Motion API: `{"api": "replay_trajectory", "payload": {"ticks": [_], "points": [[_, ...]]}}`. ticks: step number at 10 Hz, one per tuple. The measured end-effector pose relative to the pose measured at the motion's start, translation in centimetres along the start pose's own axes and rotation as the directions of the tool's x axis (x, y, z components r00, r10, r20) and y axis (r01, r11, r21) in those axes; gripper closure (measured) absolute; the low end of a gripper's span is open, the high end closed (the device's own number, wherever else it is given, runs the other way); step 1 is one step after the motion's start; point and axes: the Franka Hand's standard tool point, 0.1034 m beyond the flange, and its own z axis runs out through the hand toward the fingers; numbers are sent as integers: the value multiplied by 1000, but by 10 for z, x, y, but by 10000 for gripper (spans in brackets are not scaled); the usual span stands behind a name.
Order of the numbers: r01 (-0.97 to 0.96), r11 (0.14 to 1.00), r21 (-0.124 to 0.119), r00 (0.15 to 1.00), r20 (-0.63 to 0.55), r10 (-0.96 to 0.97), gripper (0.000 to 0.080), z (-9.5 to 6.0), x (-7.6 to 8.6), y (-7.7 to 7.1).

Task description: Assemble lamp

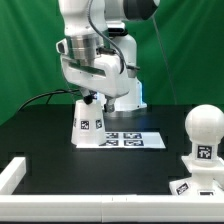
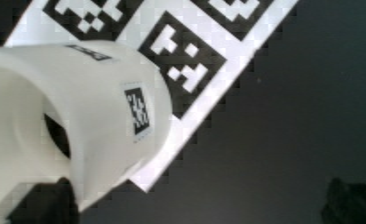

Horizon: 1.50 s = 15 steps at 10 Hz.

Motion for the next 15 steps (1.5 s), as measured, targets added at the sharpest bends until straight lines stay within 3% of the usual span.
{"api": "replay_trajectory", "payload": {"ticks": [2, 4, 5, 6, 8, 11, 13, 14, 15], "points": [[-19, 1000, -19, 996, 87, 21, 101, -8, -9, 9], [-28, 999, -37, 994, 102, 32, 101, -2, -11, 16], [-31, 999, -27, 995, 96, 33, 101, -5, -9, 15], [-32, 999, -24, 997, 68, 34, 101, 1, -6, 16], [-15, 998, -53, 999, 44, 17, 101, 14, -6, 14], [-11, 998, -68, 1000, -3, 11, 101, 28, -3, 5], [-8, 997, -71, 1000, -1, 8, 407, 29, -3, 6], [-7, 997, -72, 1000, -1, 7, 407, 30, -3, 6], [-8, 997, -74, 1000, 0, 8, 545, 30, -3, 7]]}}
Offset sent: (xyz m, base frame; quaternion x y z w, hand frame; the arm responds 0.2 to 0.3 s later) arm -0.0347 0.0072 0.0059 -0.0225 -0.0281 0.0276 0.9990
